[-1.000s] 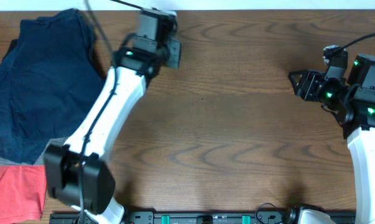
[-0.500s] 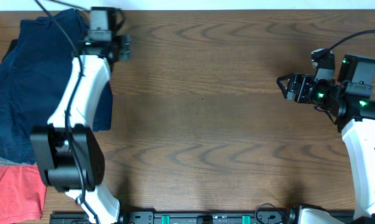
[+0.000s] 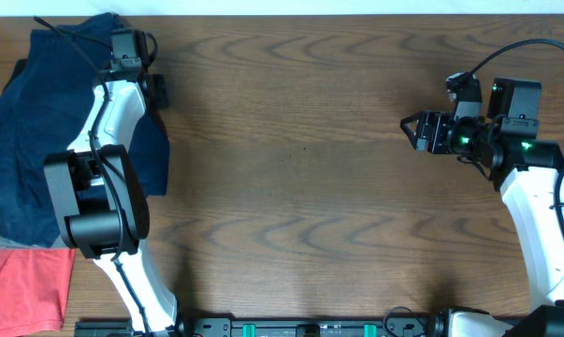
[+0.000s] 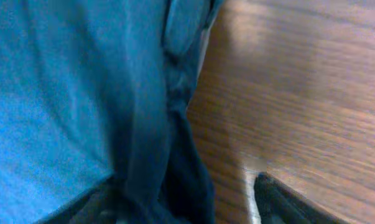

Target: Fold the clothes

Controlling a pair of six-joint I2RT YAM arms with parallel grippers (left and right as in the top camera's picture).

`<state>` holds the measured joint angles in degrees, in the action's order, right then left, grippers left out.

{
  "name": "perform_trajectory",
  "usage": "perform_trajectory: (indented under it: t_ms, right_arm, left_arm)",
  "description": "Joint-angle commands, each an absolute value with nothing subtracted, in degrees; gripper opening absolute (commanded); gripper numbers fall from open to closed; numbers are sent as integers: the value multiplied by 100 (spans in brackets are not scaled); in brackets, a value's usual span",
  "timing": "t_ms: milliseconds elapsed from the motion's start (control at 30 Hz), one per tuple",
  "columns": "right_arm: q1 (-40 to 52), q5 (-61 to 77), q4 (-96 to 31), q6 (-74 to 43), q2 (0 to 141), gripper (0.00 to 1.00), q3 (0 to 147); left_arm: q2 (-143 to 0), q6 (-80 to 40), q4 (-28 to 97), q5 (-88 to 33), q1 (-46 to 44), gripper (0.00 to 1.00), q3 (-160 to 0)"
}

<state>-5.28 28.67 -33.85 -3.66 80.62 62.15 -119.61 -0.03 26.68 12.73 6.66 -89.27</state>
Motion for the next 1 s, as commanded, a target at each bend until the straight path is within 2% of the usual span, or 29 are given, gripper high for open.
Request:
perform_trajectory:
  t_ms: [0, 133, 300, 333, 433, 467, 700, 967]
  right_arm:
    - [-443, 2893, -3354, -294, 8114, 72, 6289]
    - [-443, 2893, -3341, -296, 8114, 72, 6289]
    - [-443, 2893, -3343, -294, 8114, 72, 6289]
    - [-443, 2891, -3343, -294, 8114, 72, 6289]
    - [-443, 2891, -3343, -292, 8114, 72, 6289]
    - [-443, 2891, -3343, -292, 8114, 72, 6289]
    - [-445, 2840, -3339, -290, 8114, 70, 6289]
    - [-515, 2744, -3242, -298, 8099, 67, 6292]
  left_arm:
    - [-12055, 82, 2694, 1356, 672, 44, -8925]
    - [-12055, 82, 2731, 1358, 676, 43, -8910]
    - [-12057, 84, 2731, 1361, 707, 34, -8785]
    - [-12057, 82, 2729, 1361, 718, 29, -8766]
    - [-12057, 84, 2729, 1361, 740, 8, -8753]
    - [-12057, 84, 2722, 1361, 740, 6, -8755]
    - [-11937, 78, 2867, 1356, 550, 6, -8829]
    - [-11076, -134, 3321, 1094, -856, 6, -8989]
